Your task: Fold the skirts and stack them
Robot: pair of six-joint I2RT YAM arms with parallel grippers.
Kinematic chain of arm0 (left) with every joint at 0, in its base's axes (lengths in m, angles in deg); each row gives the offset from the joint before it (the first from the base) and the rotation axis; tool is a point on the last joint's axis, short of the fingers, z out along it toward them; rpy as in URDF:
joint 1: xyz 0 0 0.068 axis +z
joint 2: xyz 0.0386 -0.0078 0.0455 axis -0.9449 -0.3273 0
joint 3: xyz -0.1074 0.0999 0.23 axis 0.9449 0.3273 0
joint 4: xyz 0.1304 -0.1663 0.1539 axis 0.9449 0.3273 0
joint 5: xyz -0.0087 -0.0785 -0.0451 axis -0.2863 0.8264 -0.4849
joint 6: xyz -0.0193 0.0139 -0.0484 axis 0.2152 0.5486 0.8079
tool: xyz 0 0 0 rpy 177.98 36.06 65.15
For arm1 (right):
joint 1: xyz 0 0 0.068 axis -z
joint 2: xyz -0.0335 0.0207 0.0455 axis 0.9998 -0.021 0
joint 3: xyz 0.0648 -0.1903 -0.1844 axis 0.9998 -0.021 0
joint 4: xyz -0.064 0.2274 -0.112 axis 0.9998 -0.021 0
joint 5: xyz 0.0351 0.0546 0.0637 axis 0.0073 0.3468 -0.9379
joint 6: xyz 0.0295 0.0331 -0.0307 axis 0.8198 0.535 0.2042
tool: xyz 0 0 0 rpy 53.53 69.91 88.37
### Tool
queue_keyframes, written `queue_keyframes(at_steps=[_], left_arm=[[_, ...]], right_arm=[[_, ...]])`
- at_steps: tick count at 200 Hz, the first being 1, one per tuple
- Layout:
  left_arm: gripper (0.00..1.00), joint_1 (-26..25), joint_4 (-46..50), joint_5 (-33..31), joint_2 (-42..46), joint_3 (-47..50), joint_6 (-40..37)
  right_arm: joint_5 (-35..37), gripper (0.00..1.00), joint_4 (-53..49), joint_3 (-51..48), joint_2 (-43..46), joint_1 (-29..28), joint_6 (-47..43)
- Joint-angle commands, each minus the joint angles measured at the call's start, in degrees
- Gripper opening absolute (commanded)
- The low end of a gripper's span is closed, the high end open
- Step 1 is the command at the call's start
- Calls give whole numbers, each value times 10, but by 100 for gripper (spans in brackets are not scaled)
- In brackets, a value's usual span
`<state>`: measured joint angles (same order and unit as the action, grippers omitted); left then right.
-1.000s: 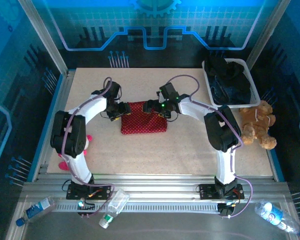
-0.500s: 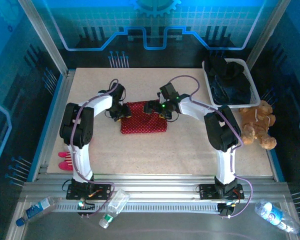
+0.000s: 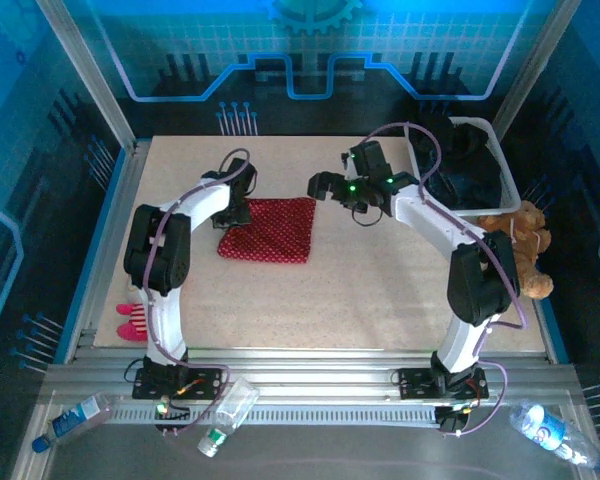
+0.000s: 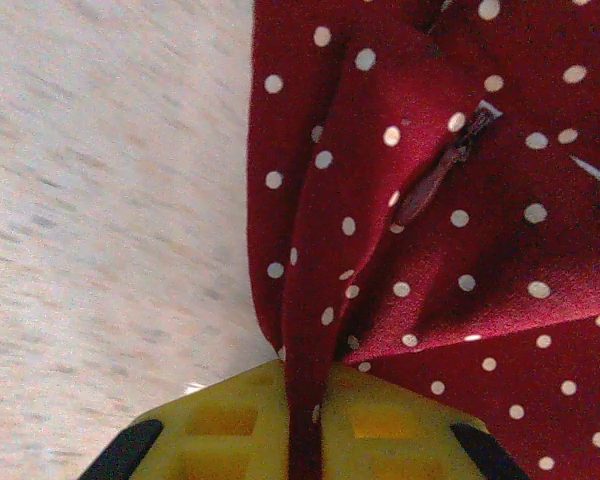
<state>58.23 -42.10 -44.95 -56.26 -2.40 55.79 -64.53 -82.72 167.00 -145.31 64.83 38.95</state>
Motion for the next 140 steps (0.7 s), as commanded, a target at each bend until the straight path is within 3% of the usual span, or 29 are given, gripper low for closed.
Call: queue_keyframes(at_steps=[1, 57, 89, 140], left_arm=[[12, 27, 45, -119, -8, -29, -83], [12, 113, -9, -125, -25, -48, -208], [16, 161, -51, -42, -29, -50, -257], [18, 206, -31, 1, -50, -76, -248]], right_arm=[[22, 100, -22, -9, 21, 13, -15], [30, 100, -28, -9, 31, 19, -19], [33, 100, -31, -8, 32, 19, -17], [44, 100, -37, -6, 37, 21, -19]])
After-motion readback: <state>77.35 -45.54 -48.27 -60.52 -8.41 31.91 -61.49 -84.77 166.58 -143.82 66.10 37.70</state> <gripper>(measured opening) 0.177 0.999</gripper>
